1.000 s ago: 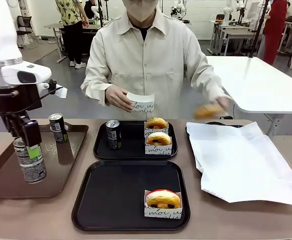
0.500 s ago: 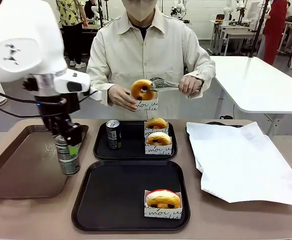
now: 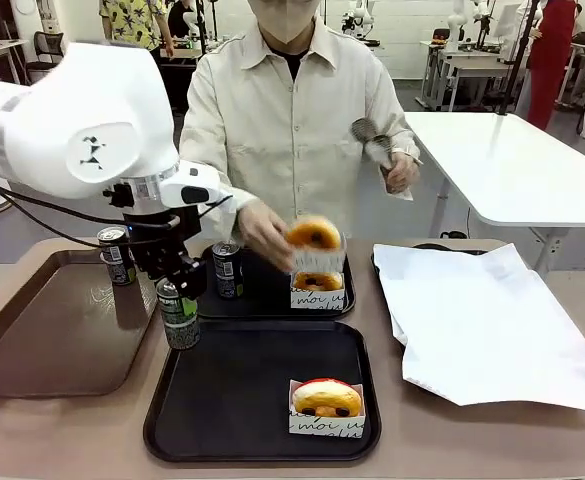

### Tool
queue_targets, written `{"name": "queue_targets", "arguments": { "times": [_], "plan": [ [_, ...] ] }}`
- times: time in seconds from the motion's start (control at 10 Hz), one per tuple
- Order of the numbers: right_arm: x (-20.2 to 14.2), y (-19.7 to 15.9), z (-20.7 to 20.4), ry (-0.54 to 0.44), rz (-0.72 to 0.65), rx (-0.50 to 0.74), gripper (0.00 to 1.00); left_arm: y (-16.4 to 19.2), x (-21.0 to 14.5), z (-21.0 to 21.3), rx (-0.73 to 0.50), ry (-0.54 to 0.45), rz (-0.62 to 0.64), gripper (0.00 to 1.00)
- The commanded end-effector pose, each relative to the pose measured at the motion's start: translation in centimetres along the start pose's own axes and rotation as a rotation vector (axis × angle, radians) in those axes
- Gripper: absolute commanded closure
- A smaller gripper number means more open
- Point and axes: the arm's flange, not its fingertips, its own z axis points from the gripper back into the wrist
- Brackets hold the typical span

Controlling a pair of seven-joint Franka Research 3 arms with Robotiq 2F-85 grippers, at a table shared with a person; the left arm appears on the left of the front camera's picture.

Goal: Set up donuts and drinks on trays.
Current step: Pick up one Pepsi coke from the Handle tray and place it on the Flat Tray without a Pepsi coke.

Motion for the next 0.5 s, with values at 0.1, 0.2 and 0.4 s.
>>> {"name": "queue_targets", "arguments": {
  "times": [0.1,0.2,0.4],
  "plan": [
    [0.0,0.0,0.0,0.003,-0.002,0.006,0.0,1.6,-2.7,3.0,-0.048,0.139,0.008,0.41],
    [0.0,0.0,0.0,0.003,-0.002,0.006,0.0,2.1,-6.4,5.6,-0.109,0.198,-0.048,0.41],
    [0.0,0.0,0.0,0.003,-0.002,0.006,0.0,2.6,-11.0,7.2,-0.115,0.175,-0.125,0.41]
  ]
}}
